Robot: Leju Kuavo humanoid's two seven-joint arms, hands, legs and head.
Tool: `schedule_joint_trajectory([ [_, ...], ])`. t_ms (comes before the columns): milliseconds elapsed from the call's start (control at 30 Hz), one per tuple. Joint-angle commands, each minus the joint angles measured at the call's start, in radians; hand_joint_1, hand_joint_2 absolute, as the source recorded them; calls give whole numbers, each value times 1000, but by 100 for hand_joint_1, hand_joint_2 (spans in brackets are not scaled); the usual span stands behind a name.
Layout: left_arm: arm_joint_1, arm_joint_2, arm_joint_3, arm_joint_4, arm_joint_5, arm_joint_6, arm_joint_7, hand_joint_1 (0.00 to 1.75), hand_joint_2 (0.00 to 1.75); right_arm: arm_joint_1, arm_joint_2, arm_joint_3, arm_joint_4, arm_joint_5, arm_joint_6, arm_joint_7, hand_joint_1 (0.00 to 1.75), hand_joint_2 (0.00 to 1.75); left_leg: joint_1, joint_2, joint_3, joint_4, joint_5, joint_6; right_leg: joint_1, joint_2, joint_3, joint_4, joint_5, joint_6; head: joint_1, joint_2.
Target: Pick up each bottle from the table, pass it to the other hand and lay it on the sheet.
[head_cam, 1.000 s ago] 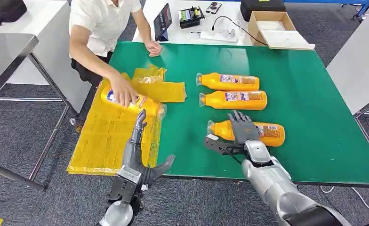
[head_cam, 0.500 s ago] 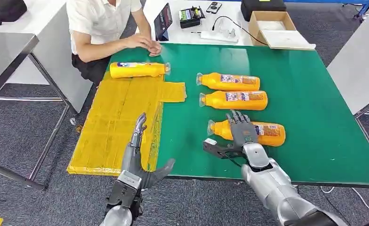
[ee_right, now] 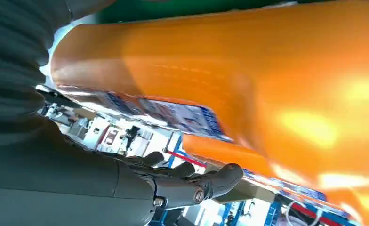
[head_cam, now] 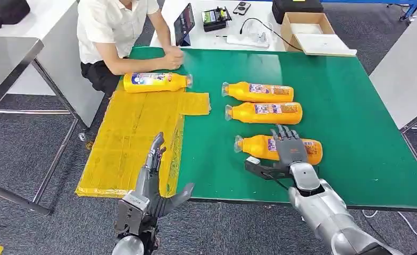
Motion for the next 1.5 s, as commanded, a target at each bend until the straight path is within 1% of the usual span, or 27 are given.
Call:
schedule_joint_trajectory([
  [33, 12, 25, 23, -4, 2, -19, 21, 0, 175, 17, -57, 8, -31, 11, 35, 32, 0, 175, 0, 2, 4, -2, -1, 2, 1, -1, 4, -2, -1, -4, 0, 0],
  [67, 16, 27, 25, -8, 2, -19, 21, 0, 175, 18, -67, 4, -37, 11, 40, 32, 0, 175, 0, 0, 2, -1, 0, 1, 1, -2, 2, -1, -1, -2, 0, 0],
  [133, 22, 26, 31, -11, 0, -19, 24, 0, 175, 28, -85, -11, -57, 9, 47, 39, 0, 175, 0, 0, 4, -2, -1, 2, 2, -3, 4, -2, -1, -3, 0, 0],
  [233, 13, 26, 27, 0, 2, -29, 25, 0, 175, 19, -88, -37, -37, -6, 34, 26, 0, 175, 0, 0, 2, -1, -1, 2, 1, -3, 3, -1, -1, -2, 0, 0],
  [333, -7, 25, 12, 16, 0, -31, 20, 0, 175, -9, -74, -63, 43, -14, -22, 6, 0, 175, 0, 2, 2, -1, -1, 2, 1, -1, 3, -1, 0, -2, 0, 0],
  [433, -29, 23, 2, 39, -4, -23, 14, 0, 175, -28, -57, -103, 114, -40, -66, -17, 0, 175, -1, 0, 1, -1, 0, 1, 0, -2, 1, -1, 0, -2, 0, 0],
  [533, -49, 20, 1, 73, 7, -21, 12, 0, 175, -35, -36, -128, 175, -67, -49, -40, 0, 175, -1, 1, 2, -2, 0, 1, 0, -1, 2, -1, 0, -2, 0, 0],
  [567, -52, 21, -1, 79, 11, -22, 12, 0, 175, -36, -25, -142, 198, -82, -22, -38, 0, 175, 0, 2, 4, -2, 0, 2, 1, -1, 4, -2, 0, -3, 0, 0],
  [600, -55, 22, -3, 86, 15, -22, 13, 0, 175, -41, -20, -146, 223, -80, 13, -18, 0, 175, 0, 2, 2, -2, 0, 1, 0, 0, 2, -2, 0, -2, 0, 0],
  [633, -56, 23, -4, 90, 23, -24, 16, 0, 175, -43, -16, -146, 244, -73, 55, 13, 0, 175, 0, 3, 4, -2, -1, 2, 1, 0, 4, -3, 0, -3, 0, 0],
  [667, -56, 23, -6, 92, 24, -24, 17, 0, 175, -41, -18, -149, 249, -71, 63, 30, 0, 175, 0, 2, 4, -2, 0, 1, 1, 0, 3, -2, 0, -2, 0, 0],
  [833, -60, 28, -5, 97, 27, -22, 17, 0, 175, -33, -35, -166, 265, -85, 76, 13, 0, 175, 0, -1, 6, -3, 1, 2, 1, -4, 6, -4, 0, -2, 0, 0],
  [867, -67, 30, -8, 105, 35, -24, 14, 0, 175, -31, -37, -183, 273, -99, 84, -10, 171, 175, 0, -1, 6, -2, 1, 1, 1, -3, 5, -3, 0, -1, 0, 0],
  [1033, -91, 37, -15, 124, 69, -32, -10, 0, 175, 5, -44, -227, 296, -147, 58, -93, 175, 175, 0, -2, 7, -2, 1, 2, 1, -5, 7, -4, 0, -2, 0, 0],
  [1067, -98, 37, -20, 131, 81, -37, -19, 0, 175, 14, -46, -231, 299, -154, 46, -126, 175, 175, 1, -2, 7, -3, 2, 2, 2, -5, 8, -5, 1, -3, 0, 0],
  [1100, -101, 37, -22, 133, 82, -37, -20, 0, 175, 20, -47, -233, 300, -156, 35, -133, 175, 175, 0, -2, 8, -3, 1, 1, 1, -5, 8, -5, 1, -1, 0, 0],
  [1133, -101, 37, -22, 133, 82, -37, -20, 0, 175, 20, -47, -233, 300, -156, 35, -133, 175, 175, 1, -4, 8, -4, 2, 2, 2, -7, 9, -6, 1, -2, 0, 0],
  [1233, -101, 37, -22, 133, 82, -37, -20, 0, 175, 20, -47, -233, 300, -156, 35, -133, 175, 175, 1, -1, 11, -3, 1, 2, 2, -4, 10, -6, 1, -2, 0, 0],
  [1333, -101, 37, -23, 133, 82, -37, -20, 0, 175, 17, -44, -233, 301, -156, 38, -133, 175, 175, 1, -1, 11, -3, 1, 2, 2, -3, 11, -5, 1, -1, 0, 0],
  [1500, -119, 42, -32, 140, 104, -43, -31, 0, 175, 27, -42, -231, 314, -164, 61, -220, 175, 175, 1, -2, 11, -2, 1, 1, 2, -3, 11, -4, 1, -1, 0, 0],
])
